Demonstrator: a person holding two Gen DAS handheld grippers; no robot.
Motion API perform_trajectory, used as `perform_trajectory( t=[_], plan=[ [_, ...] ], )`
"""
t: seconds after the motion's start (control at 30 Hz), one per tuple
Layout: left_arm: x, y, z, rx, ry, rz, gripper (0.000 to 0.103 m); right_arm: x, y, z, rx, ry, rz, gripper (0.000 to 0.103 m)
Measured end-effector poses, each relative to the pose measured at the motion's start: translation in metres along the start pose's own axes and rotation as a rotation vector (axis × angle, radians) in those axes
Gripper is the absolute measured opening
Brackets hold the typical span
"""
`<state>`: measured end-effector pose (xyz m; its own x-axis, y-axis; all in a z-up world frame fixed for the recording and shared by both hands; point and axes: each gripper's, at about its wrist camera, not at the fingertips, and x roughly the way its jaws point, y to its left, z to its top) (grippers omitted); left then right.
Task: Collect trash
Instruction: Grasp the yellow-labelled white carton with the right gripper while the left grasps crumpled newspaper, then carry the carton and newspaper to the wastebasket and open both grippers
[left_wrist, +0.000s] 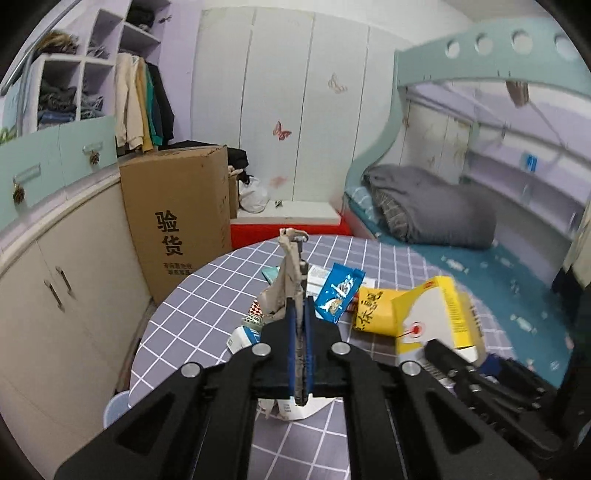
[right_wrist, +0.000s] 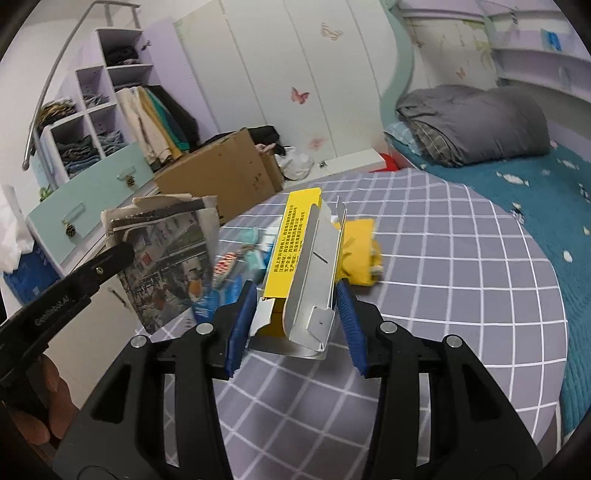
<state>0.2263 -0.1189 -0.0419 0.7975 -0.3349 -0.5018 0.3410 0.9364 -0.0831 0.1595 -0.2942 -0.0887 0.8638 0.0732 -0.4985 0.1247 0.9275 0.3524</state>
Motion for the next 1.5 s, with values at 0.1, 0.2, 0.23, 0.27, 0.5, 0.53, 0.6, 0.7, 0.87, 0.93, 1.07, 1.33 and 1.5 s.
perform_trajectory(
  t=[0.1,0.2,0.23,0.27,0.5,0.53,0.6,0.7,0.87,0.93,1.07,1.33,1.5],
  plan=[
    [-0.017,0.011,0.0,-0.02,-0.038,-0.01,0.004,-0.003,0.017,0.001,-0.021,-0.002,0.022,0.044],
    [-0.034,0.028,0.0,-0.037,-0.079,0.009,0.004,-0.004,0.039,0.002,-0.048,0.0,0.047,0.044],
    [-0.04,0.034,0.0,-0.045,-0.088,0.016,0.004,-0.004,0.046,0.001,-0.058,0.003,0.054,0.044],
    [-0.044,0.042,0.0,-0.055,-0.095,0.019,0.004,-0.004,0.055,0.001,-0.069,0.007,0.067,0.044],
    [-0.081,0.112,-0.011,-0.14,-0.122,0.108,0.004,0.011,0.125,-0.011,-0.151,0.053,0.176,0.044],
    [-0.085,0.124,-0.014,-0.153,-0.121,0.126,0.004,0.013,0.135,-0.014,-0.163,0.059,0.188,0.044],
    [-0.092,0.152,-0.021,-0.191,-0.118,0.161,0.004,0.023,0.161,-0.021,-0.188,0.092,0.239,0.044],
    [-0.099,0.195,-0.036,-0.248,-0.102,0.223,0.004,0.037,0.2,-0.036,-0.234,0.131,0.286,0.044],
    [-0.106,0.265,-0.065,-0.341,-0.063,0.317,0.004,0.065,0.263,-0.066,-0.308,0.208,0.361,0.044],
    [-0.106,0.291,-0.076,-0.373,-0.045,0.347,0.004,0.078,0.286,-0.078,-0.333,0.241,0.385,0.044],
    [-0.099,0.336,-0.097,-0.439,0.006,0.407,0.004,0.11,0.33,-0.104,-0.388,0.31,0.426,0.044],
    [-0.072,0.409,-0.139,-0.525,0.128,0.505,0.004,0.195,0.388,-0.152,-0.425,0.419,0.435,0.075],
    [-0.058,0.426,-0.158,-0.548,0.181,0.516,0.004,0.223,0.39,-0.173,-0.411,0.494,0.406,0.075]
  ],
)
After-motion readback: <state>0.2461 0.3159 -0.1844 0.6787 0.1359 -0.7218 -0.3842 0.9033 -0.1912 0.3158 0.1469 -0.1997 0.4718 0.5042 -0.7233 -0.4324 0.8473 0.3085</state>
